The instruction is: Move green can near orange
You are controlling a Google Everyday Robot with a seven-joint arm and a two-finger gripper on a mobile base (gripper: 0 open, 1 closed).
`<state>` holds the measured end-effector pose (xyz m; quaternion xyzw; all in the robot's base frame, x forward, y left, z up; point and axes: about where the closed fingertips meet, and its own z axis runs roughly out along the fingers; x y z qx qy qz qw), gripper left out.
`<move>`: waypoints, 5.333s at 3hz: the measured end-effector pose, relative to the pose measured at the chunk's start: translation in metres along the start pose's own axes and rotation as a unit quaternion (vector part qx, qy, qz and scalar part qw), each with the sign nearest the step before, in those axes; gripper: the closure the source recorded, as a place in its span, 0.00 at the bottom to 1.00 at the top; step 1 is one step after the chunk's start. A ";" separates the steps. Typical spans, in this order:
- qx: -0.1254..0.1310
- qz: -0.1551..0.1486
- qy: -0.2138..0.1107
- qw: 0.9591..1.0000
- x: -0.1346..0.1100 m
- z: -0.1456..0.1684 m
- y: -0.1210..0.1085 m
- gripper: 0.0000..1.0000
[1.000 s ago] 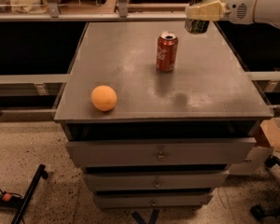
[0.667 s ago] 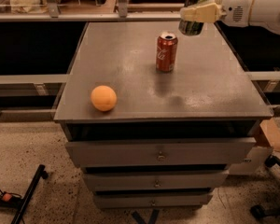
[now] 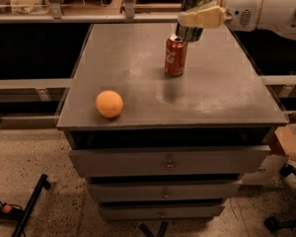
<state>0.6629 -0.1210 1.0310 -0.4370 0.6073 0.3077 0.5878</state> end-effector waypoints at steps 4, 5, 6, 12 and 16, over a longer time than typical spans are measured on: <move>-0.105 0.013 0.041 0.994 0.073 0.036 0.095 1.00; -0.116 0.008 0.036 0.993 0.084 0.044 0.109 1.00; -0.141 -0.007 0.018 0.990 0.090 0.053 0.122 1.00; -0.215 -0.018 0.013 0.976 0.112 0.084 0.163 0.59; -0.222 -0.019 0.012 0.975 0.110 0.090 0.168 0.00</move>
Offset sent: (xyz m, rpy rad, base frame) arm -0.0579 0.0441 -0.0747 -0.1199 0.0745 0.1553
